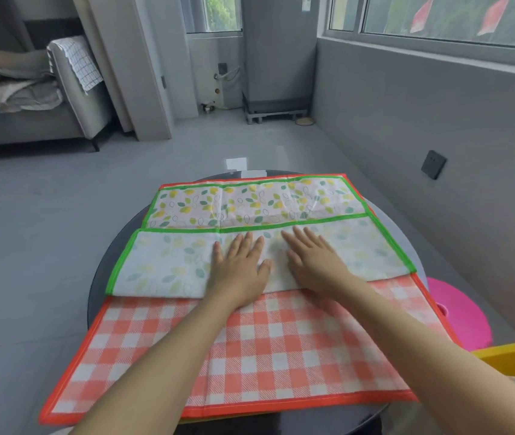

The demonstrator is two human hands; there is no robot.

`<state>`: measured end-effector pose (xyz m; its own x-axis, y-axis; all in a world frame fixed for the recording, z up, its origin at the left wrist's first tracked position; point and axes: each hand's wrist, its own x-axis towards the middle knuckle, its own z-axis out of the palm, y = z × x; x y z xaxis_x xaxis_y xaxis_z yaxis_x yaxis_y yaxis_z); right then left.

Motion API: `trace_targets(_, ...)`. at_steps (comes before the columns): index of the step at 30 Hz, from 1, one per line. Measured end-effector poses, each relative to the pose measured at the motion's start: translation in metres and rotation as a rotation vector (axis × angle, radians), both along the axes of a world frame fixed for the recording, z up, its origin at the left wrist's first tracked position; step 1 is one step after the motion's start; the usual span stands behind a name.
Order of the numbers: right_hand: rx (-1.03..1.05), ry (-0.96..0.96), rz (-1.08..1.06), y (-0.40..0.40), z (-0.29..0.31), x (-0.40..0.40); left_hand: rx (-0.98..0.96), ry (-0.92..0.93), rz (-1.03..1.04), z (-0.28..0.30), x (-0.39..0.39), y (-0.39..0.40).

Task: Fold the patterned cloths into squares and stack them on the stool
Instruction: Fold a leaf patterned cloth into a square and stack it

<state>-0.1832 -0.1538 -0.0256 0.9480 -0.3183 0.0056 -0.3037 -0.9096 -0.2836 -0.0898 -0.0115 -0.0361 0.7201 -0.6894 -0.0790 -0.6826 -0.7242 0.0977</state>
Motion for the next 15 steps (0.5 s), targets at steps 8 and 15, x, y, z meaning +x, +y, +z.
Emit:
trace_targets(8, -0.091, 0.036, -0.005, 0.013, -0.014, 0.005, 0.011, -0.002, 0.080, 0.000, 0.020, 0.043)
trace_targets(15, -0.107, 0.036, -0.003, 0.014, -0.015, 0.005, 0.032, -0.017, 0.192, -0.002, 0.053, 0.126)
